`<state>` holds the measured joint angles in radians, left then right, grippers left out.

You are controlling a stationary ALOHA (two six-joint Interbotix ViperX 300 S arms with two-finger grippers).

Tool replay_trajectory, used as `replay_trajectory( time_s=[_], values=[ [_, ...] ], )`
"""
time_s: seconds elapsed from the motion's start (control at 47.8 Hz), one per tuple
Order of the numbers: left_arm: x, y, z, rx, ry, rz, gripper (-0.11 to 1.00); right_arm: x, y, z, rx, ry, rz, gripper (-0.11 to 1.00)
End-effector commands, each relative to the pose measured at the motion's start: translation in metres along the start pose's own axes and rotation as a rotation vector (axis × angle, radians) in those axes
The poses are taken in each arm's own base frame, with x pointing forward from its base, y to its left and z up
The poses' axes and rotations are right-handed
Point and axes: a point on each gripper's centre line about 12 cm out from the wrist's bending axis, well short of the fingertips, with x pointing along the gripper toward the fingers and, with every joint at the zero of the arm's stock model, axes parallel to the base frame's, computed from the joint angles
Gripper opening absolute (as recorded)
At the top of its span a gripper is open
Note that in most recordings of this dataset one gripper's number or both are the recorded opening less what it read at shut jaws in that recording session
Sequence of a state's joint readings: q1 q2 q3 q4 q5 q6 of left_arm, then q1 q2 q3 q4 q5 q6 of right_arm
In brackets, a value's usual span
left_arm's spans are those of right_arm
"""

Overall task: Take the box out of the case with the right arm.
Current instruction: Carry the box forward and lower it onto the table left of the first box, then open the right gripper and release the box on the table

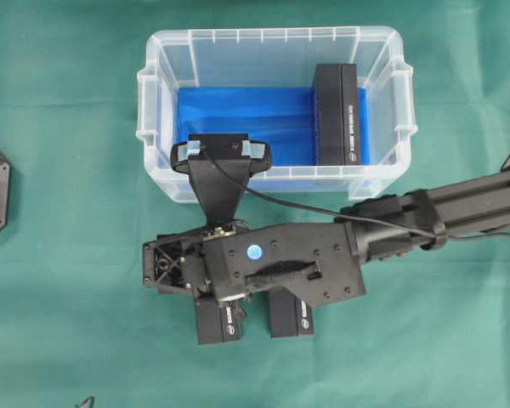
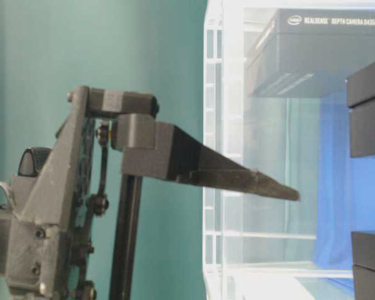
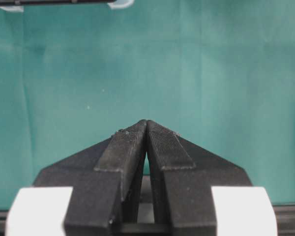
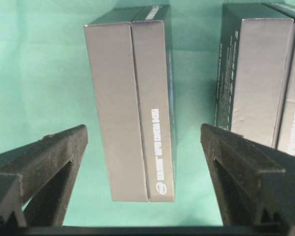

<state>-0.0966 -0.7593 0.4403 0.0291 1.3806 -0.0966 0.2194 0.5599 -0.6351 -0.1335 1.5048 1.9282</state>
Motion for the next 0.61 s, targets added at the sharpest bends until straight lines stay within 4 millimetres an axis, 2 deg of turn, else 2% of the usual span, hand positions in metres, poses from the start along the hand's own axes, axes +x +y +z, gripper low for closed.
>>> replay_trajectory(
  time_s=[0.0,0.146,0.586],
  values=[
    [-0.008,-0.001,0.005,0.002,-0.026,-0.002,0.00,-0.035,0.001,0.007,0.008,0.021,0.069,0.90],
    [-0.008,-0.001,0.005,0.002,-0.026,-0.002,0.00,-0.041,-0.004,0.009,0.004,0.012,0.044,0.89],
    [-0.007,-0.001,0.005,-0.019,-0.023,-0.002,0.00,-0.079,-0.041,0.015,-0.041,0.004,-0.003,0.89]
  ],
)
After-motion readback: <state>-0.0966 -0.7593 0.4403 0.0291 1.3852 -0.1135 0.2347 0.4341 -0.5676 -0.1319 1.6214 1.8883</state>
